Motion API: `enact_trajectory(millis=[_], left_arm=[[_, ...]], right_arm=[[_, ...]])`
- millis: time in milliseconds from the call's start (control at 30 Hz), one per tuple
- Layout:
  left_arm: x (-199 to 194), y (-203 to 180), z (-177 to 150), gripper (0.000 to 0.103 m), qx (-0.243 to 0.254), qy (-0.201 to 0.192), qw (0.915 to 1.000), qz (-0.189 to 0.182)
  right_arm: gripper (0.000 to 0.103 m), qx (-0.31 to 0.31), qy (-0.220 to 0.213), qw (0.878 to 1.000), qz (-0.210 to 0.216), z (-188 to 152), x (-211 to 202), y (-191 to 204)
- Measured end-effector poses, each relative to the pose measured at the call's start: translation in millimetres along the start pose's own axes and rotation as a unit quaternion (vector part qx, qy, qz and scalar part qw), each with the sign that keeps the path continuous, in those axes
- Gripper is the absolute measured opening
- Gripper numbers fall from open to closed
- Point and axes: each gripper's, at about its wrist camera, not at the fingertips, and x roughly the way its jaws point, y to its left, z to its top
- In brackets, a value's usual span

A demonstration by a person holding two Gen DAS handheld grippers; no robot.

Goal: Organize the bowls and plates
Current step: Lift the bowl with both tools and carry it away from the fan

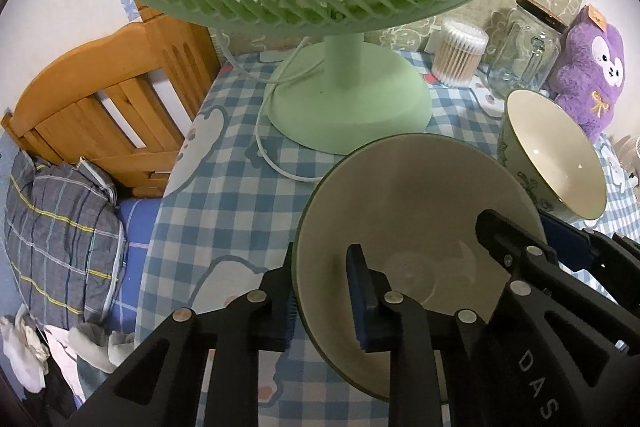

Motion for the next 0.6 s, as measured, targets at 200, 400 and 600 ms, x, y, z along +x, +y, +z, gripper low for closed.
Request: enact_trajectory(millis=[200,400,600], left_arm=[[-0.4,-0.2,-1.5,0.018,0.005,0.009,0.9999,-0.001],[-9.1,0.3,-3.0,0.018,-0.001,0.006,1.0000,-0.007],[-22.1,-1.4,-2.8,0.018,-0.002,0.010,0.9999,-0.011]], right_arm=[[0.024,-0.014,-0.005,1.000,-0.017,0.0,-3.1,2.6],[0.024,-0.016,-0.015,1.000,-0.020,-0.7,-14.2,2.7],[0.024,-0.019,-0.023,0.999,-0.023,0.2,-29.9,3.0]])
